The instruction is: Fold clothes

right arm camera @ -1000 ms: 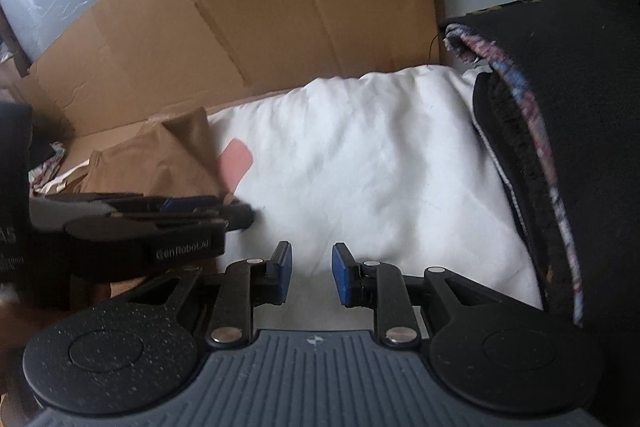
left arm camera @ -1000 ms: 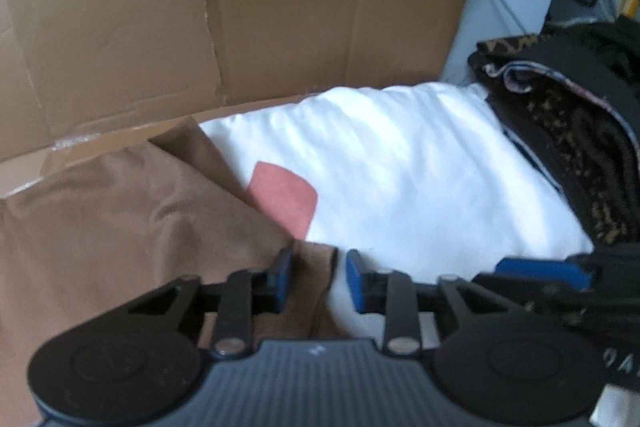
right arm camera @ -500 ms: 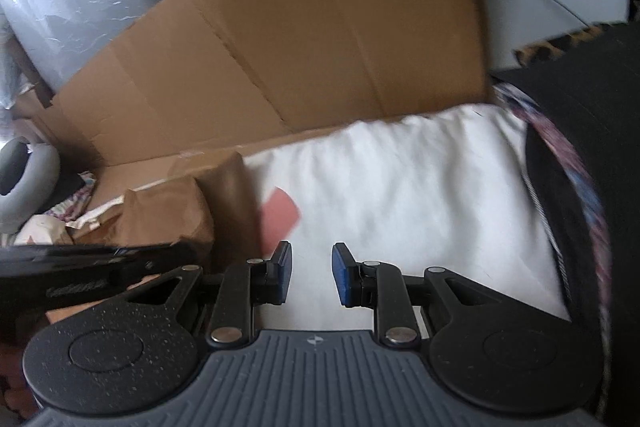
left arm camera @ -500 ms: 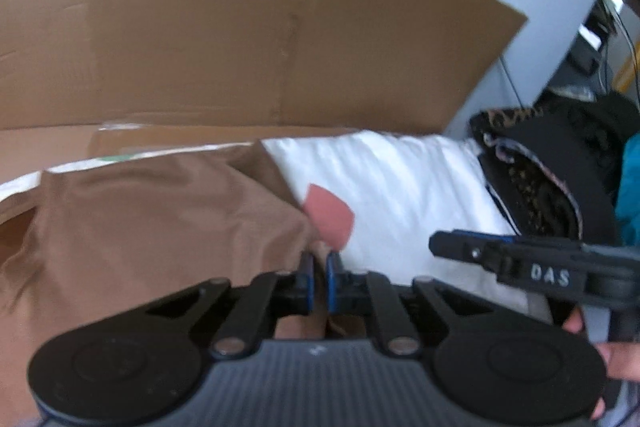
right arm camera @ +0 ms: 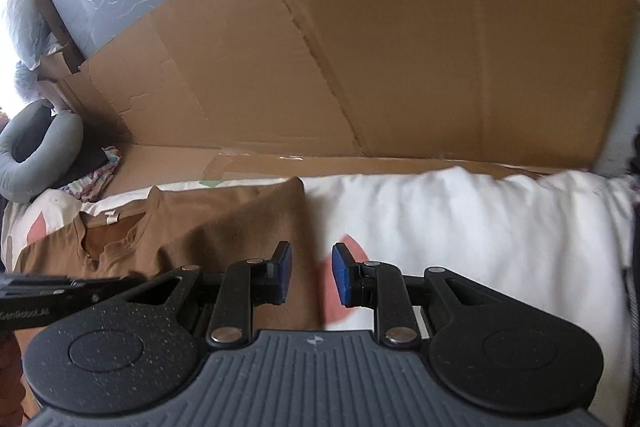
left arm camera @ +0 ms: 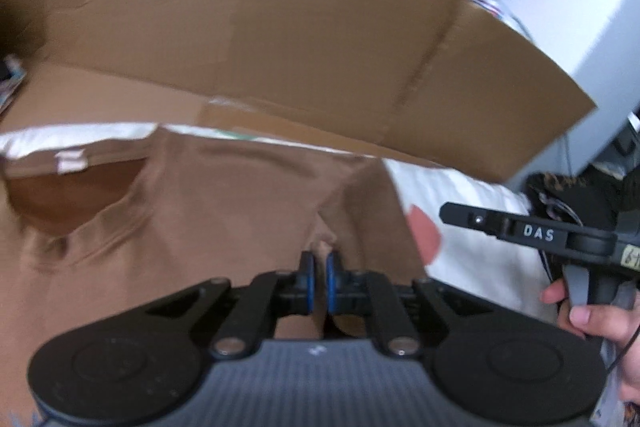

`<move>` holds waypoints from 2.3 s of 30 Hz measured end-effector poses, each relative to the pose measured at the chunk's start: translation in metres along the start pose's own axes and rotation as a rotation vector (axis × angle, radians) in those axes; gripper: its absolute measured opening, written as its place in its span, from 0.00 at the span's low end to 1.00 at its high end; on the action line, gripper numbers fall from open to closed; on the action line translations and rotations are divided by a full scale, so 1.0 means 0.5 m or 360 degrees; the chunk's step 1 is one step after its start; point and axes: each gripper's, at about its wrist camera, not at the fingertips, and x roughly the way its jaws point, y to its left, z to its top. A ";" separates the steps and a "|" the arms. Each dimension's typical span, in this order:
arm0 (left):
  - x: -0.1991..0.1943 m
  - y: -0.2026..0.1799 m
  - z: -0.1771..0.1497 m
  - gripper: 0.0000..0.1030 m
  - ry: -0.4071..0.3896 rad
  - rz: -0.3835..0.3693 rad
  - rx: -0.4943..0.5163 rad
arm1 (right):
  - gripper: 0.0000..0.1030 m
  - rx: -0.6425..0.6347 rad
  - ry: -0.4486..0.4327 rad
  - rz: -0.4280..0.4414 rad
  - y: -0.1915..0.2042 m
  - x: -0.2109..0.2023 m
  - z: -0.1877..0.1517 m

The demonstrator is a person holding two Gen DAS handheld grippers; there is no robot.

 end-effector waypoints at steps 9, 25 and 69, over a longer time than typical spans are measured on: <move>0.013 0.088 -0.013 0.23 0.0002 0.0057 -0.0186 | 0.37 -0.0037 0.0057 0.0017 0.021 0.074 0.018; 0.046 0.118 -0.036 0.09 -0.0084 -0.0058 -0.0212 | 0.37 0.0028 0.0082 0.0028 0.004 0.114 0.050; 0.048 0.129 -0.011 0.08 0.0014 0.0029 -0.0253 | 0.31 -0.0161 0.0245 0.0097 -0.005 0.021 -0.002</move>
